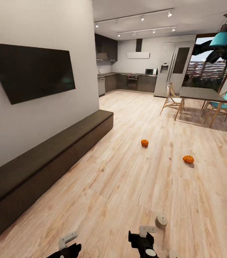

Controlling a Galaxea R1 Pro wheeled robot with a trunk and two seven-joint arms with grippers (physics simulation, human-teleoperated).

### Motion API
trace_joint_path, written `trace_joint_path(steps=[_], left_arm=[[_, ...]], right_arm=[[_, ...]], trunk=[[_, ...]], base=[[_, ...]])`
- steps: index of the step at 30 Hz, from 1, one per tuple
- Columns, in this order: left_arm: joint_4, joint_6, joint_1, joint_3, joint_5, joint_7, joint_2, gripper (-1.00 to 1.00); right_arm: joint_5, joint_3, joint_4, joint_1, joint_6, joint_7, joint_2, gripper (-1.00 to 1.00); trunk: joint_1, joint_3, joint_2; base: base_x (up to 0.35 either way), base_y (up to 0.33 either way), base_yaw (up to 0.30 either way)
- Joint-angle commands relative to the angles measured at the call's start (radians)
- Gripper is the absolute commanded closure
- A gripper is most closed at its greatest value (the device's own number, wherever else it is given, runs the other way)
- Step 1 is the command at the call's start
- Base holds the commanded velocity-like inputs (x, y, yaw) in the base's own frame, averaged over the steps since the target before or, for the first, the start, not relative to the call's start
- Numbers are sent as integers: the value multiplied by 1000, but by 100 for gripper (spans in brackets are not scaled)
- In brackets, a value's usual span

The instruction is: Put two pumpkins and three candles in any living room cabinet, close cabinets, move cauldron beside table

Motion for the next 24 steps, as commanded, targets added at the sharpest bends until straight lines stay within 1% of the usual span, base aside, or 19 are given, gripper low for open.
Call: trace_joint_path(steps=[1, 8, 24], left_arm=[[-2, 5, 0, 2, 10, 4, -1, -100], [-2, 5, 0, 2, 9, 4, -1, -100], [-2, 5, 0, 2, 9, 4, -1, -100]], right_arm=[[-10, 9, 1, -1, -4, -5, 0, -100], [-10, 9, 1, -1, -4, -5, 0, -100], [-10, 9, 1, -1, -4, -5, 0, -100]], trunk=[[0, -1, -1], [0, -1, -1], [0, -1, -1]], base=[[0, 0, 289], [27, 0, 289], [138, 0, 289]])
